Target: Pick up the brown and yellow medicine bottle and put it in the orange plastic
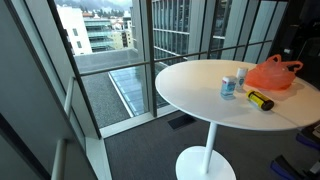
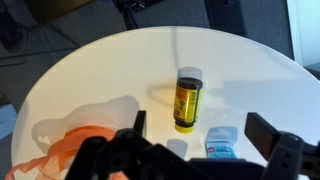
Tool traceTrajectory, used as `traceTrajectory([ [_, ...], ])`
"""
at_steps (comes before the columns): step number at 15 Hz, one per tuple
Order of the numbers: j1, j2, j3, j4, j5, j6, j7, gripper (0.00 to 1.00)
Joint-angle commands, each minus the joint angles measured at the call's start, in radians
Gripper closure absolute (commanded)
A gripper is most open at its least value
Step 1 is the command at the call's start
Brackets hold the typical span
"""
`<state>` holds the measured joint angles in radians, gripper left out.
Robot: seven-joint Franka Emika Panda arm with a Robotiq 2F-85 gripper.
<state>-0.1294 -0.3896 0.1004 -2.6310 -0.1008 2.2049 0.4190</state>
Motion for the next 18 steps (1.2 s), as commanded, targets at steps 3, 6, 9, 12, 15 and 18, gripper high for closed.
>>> traceTrajectory([
  [3, -0.003, 0.063, -0.014, 0.012, -0.042, 0.053, 0.057, 0.00],
  [6, -0.003, 0.090, -0.017, 0.029, -0.043, 0.054, 0.067, 0.00],
  [9, -0.015, 0.106, -0.016, 0.040, -0.062, 0.057, 0.091, 0.00],
  [12, -0.021, 0.164, -0.045, 0.044, -0.048, 0.096, 0.060, 0.00],
  [15, -0.021, 0.229, -0.077, 0.048, -0.039, 0.180, 0.044, 0.00],
  [18, -0.014, 0.313, -0.111, 0.057, -0.024, 0.281, 0.013, 0.00],
])
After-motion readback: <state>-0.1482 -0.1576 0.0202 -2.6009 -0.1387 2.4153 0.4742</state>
